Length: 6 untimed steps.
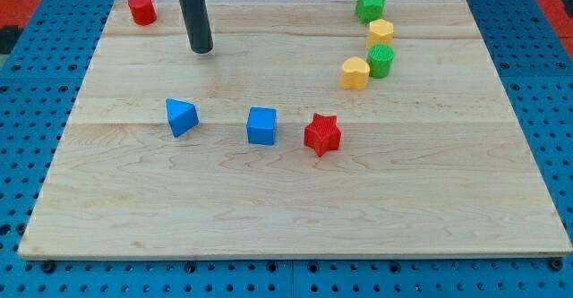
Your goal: Point your arm at the blue triangle
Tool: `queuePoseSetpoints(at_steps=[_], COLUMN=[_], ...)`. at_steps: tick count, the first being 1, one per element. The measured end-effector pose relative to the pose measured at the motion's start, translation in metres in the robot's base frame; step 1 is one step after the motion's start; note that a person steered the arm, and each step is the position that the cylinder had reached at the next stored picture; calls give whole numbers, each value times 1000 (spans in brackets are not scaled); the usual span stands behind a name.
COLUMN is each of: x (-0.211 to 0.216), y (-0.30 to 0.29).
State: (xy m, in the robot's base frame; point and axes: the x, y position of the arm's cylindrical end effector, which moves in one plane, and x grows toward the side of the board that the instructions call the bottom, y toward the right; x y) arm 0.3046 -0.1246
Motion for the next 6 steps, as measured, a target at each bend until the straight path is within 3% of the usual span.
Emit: queuePoseSetpoints(at_steps=[3,6], x=[0,45], y=[-3,21])
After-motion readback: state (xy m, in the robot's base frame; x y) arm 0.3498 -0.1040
